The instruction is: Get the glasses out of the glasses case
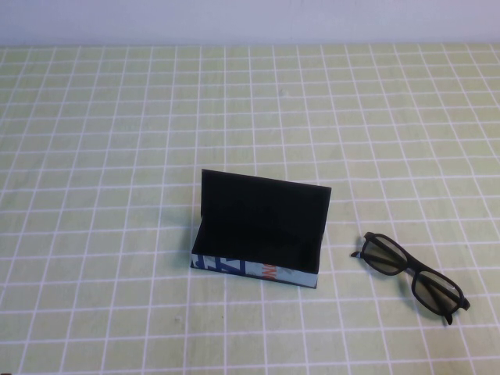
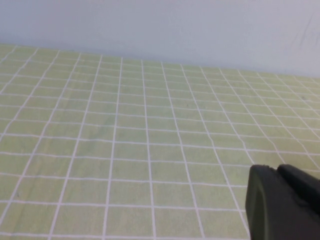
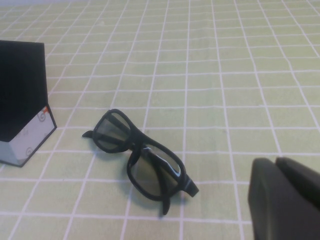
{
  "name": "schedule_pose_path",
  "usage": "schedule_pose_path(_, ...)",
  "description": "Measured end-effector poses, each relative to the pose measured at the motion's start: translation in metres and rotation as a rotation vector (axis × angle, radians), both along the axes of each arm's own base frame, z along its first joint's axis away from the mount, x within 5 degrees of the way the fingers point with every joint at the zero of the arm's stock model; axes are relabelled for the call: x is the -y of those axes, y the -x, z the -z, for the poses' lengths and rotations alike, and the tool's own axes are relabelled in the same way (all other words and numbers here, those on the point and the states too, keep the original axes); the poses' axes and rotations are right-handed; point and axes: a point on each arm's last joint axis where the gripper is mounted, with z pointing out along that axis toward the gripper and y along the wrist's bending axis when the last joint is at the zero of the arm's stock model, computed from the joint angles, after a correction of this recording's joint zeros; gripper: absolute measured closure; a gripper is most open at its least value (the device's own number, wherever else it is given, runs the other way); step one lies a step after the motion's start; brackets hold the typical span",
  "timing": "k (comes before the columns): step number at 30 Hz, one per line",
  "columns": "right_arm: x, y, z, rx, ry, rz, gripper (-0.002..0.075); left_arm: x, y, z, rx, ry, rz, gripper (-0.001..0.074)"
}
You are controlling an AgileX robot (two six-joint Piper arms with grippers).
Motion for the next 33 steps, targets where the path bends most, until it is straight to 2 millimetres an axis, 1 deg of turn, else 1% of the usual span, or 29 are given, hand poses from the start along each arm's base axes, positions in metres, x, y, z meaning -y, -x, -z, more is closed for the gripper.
schedule_pose_path(6,0.0,0.0,0.0,0.0,0.0,0.0,0.0743,-0.001,0.0,0.0,0.0,-0.001,-0.011,0.0739)
schedule_pose_path(9,0.0,0.0,0.0,0.0,0.0,0.0,0.0743,-0.004,0.0,-0.001,0.013,-0.062,-0.036,0.0739)
schedule_pose_path(11,0.0,0.0,0.0,0.0,0.0,0.0,0.0743,-0.003,-0.001,-0.011,0.056,-0.125,-0.027,0.0739)
schedule_pose_path(13,0.0,0.0,0.0,0.0,0.0,0.0,0.0743,-0.003,0.0,-0.021,0.096,-0.148,-0.026,0.0739)
schedule_pose_path(17,0.0,0.0,0.0,0.0,0.0,0.0,0.0743,-0.003,0.0,-0.027,0.159,-0.156,-0.029,0.0739)
schedule_pose_path(22,0.0,0.0,0.0,-0.001,0.0,0.0,0.0743,-0.003,0.005,-0.014,0.174,-0.137,-0.02,0.0739)
schedule_pose_path(26,0.0,0.0,0.0,-0.001,0.0,0.0,0.0743,-0.001,0.012,-0.009,0.166,-0.186,0.006,0.0739)
schedule_pose_path(28,0.0,0.0,0.0,0.001,0.0,0.0,0.0743,-0.001,0.012,-0.005,0.128,-0.222,0.018,0.0739)
schedule_pose_path(33,0.0,0.0,0.0,0.001,0.0,0.0,0.0743,0.0,0.014,0.013,-0.061,-0.24,0.048,0.0739)
